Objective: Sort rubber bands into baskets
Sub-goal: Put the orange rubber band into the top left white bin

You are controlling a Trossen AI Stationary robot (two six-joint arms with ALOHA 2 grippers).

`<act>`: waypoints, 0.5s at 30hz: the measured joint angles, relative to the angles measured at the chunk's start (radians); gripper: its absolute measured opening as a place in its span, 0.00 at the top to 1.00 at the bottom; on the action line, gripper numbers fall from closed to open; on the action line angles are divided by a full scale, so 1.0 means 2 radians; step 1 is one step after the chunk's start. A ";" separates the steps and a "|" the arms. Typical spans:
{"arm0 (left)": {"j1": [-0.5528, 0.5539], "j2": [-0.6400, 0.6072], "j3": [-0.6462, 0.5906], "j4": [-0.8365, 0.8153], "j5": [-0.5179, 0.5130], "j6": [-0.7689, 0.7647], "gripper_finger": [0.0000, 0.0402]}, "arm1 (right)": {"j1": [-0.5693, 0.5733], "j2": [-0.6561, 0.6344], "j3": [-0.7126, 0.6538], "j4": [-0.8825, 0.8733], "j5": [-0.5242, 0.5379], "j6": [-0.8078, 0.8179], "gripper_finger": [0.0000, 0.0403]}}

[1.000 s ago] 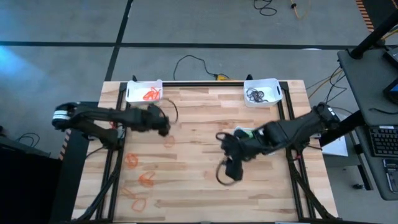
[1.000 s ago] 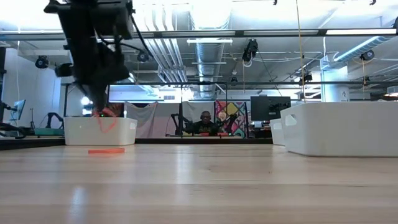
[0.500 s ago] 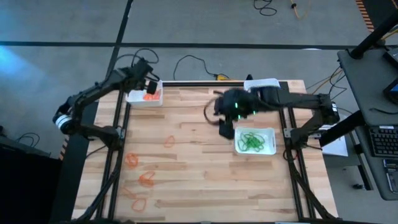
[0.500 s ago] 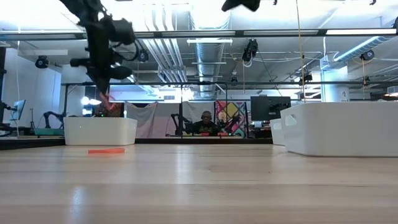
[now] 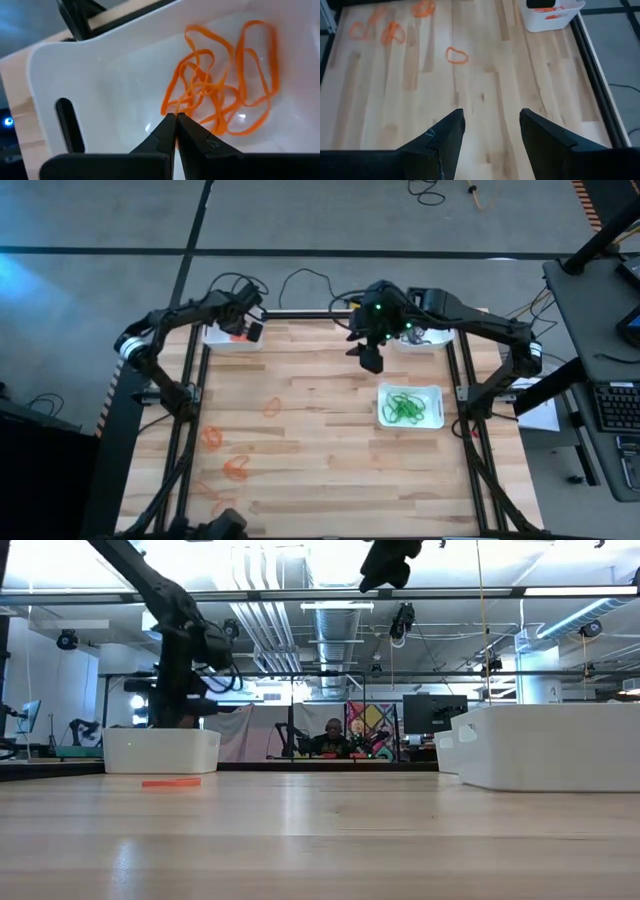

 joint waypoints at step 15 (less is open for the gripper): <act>0.007 0.022 0.105 -0.091 0.018 0.045 0.69 | 0.000 -0.043 0.000 -0.044 0.004 0.049 0.54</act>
